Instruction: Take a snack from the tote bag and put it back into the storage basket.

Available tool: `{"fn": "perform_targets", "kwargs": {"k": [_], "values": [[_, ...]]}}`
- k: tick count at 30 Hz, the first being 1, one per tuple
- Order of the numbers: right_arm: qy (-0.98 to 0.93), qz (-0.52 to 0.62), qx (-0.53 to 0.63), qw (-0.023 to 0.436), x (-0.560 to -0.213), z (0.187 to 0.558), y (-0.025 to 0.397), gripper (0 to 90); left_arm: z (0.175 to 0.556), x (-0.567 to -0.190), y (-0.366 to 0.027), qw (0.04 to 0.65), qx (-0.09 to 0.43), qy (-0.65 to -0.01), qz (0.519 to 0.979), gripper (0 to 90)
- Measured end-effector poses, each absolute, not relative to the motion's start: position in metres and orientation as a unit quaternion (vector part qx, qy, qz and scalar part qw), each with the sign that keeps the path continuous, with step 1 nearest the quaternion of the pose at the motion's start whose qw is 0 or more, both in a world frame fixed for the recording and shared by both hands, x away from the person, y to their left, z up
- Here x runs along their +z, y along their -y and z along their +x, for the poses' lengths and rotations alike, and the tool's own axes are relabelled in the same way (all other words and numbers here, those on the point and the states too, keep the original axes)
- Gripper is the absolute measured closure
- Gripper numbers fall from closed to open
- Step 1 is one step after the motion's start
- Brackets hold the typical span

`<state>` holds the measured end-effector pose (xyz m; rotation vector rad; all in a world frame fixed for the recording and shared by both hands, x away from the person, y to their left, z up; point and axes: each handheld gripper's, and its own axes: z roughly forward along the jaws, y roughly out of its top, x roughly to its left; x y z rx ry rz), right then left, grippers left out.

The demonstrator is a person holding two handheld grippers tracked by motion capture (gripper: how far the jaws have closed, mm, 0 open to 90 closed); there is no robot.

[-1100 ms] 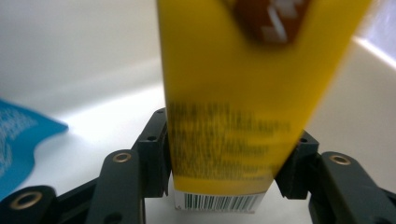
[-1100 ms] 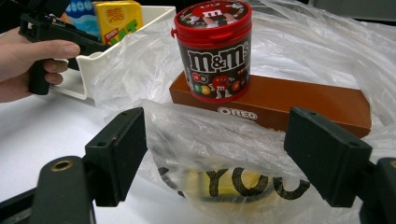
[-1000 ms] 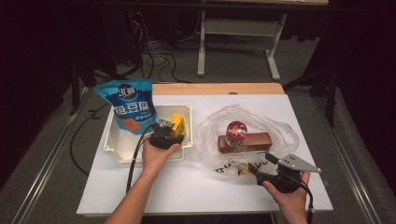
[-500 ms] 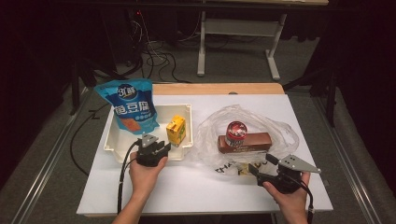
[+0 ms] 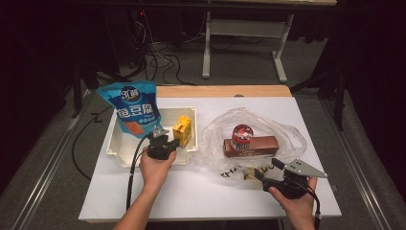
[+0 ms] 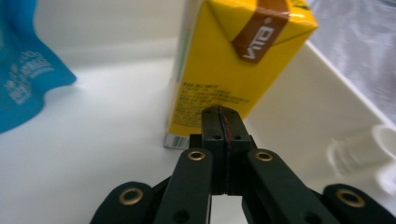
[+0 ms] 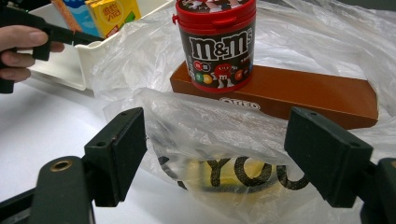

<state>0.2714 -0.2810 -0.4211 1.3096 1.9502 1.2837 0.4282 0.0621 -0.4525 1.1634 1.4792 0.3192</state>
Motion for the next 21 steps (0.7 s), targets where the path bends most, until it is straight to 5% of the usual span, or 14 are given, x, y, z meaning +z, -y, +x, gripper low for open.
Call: {"fn": "perform_targets", "kwargs": {"k": [14,21], "values": [[-0.711,0.475,0.462,0.236,-0.422,0.272,0.280,23.4,0.476,-0.449,-0.074,0.571,0.138,-0.680,0.438,90.0],[-0.711,0.475,0.462,0.236,-0.422,0.271,0.281,23.5,0.455,-0.456,-0.071,0.563,0.139,-0.660,0.477,90.0]]}}
